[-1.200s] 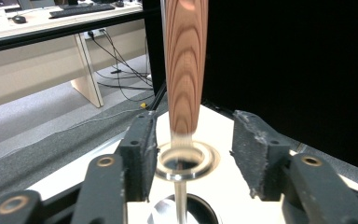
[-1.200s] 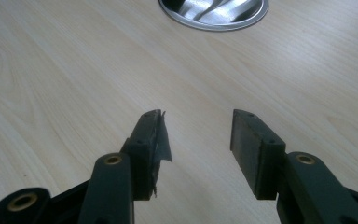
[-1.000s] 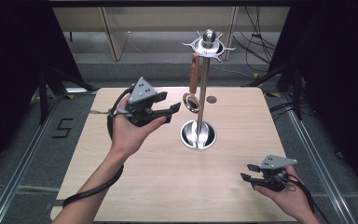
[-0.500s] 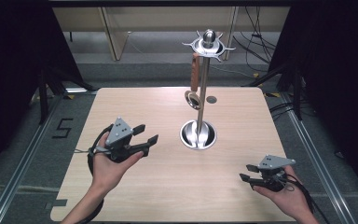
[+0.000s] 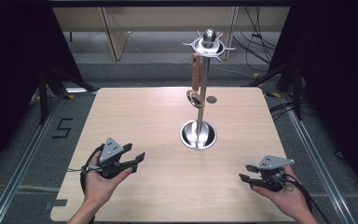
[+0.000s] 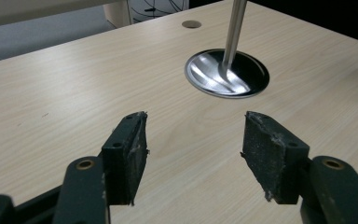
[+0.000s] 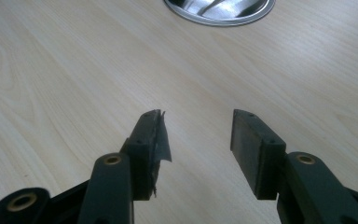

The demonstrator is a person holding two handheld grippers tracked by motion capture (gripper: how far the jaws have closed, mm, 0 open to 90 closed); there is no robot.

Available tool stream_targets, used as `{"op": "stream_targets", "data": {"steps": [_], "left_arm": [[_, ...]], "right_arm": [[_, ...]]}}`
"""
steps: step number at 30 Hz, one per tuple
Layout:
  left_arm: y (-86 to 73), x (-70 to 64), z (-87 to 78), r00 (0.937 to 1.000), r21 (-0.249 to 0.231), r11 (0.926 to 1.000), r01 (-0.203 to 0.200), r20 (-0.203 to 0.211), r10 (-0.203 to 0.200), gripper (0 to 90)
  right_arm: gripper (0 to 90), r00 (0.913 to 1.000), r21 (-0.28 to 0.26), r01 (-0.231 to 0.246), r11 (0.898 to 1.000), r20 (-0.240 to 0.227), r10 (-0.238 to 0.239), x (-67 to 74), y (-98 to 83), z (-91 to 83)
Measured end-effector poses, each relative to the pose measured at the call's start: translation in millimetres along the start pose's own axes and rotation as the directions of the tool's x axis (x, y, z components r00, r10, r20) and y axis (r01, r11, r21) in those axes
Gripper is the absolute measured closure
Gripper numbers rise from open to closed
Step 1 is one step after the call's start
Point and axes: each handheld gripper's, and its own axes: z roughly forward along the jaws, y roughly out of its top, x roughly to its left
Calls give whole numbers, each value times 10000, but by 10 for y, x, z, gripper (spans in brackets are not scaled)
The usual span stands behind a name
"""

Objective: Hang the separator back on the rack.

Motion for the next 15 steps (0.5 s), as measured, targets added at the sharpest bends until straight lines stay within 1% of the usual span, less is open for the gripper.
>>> {"op": "stream_targets", "data": {"steps": [1, 2, 3, 4, 6, 7, 8, 9, 10, 11, 12, 13, 14, 15], "left_arm": [[-22, 4, 1, 9997, 1, 9998, 218, 57, -218, 393], [-32, 24, 2, 10000, -20, 10000, 19, -32, -20, 393], [-54, 33, 5, 10000, -14, 10000, 65, -57, -65, 393], [-78, 44, 15, 10000, -10, 10000, 58, -56, -58, 392], [-131, 63, 40, 9999, 48, 10000, 11, -164, -11, 393], [-168, 69, 56, 9998, 151, 9999, 61, -203, -57, 394], [-205, 80, 76, 9996, 227, 9997, 55, -268, -49, 396], [-235, 97, 86, 9995, 365, 9993, 27, -309, -16, 398], [-267, 104, 90, 9993, 437, 9987, 261, -278, -249, 400], [-286, 131, 86, 9993, 484, 9986, 208, -313, -193, 400], [-296, 138, 85, 9989, 450, 9984, 344, -336, -330, 400], [-305, 161, 75, 9983, 514, 9976, 460, -388, -440, 399], [-315, 186, 70, 9967, 549, 9961, 684, -477, -658, 398], [-323, 227, 67, 9956, 600, 9955, 728, -639, -689, 397]], "right_arm": [[540, 10000, -39, 1, 10000, 21, -1, 3, -5, 5], [541, 10000, -84, 2, 10000, 42, -1, 3, -7, 11], [541, 9999, -182, 134, 9997, 98, -132, -4, -7, 19], [540, 9998, -185, 155, 9997, 95, -154, -6, -6, 19], [541, 10000, -83, -13, 10000, 30, 13, 3, -6, 11], [540, 9999, -28, -142, 9999, -9, 142, 11, -3, 5], [540, 9999, -25, -138, 9999, -17, 138, 12, -3, 5], [540, 10000, -114, 18, 9999, 15, -18, 1, -2, 10], [541, 10000, -104, 19, 9999, 7, -19, 3, -1, 9], [540, 9999, -117, 113, 9999, -7, -113, -4, 1, 8], [541, 9997, -183, 239, 9995, -14, -240, -10, 4, 9], [540, 9997, -189, 259, 9995, -16, -259, -10, 5, 9], [541, 9992, -225, 393, 9990, -9, -393, -16, 3, 13], [541, 9994, -190, 325, 9993, -74, -327, -13, 2, 16]]}}
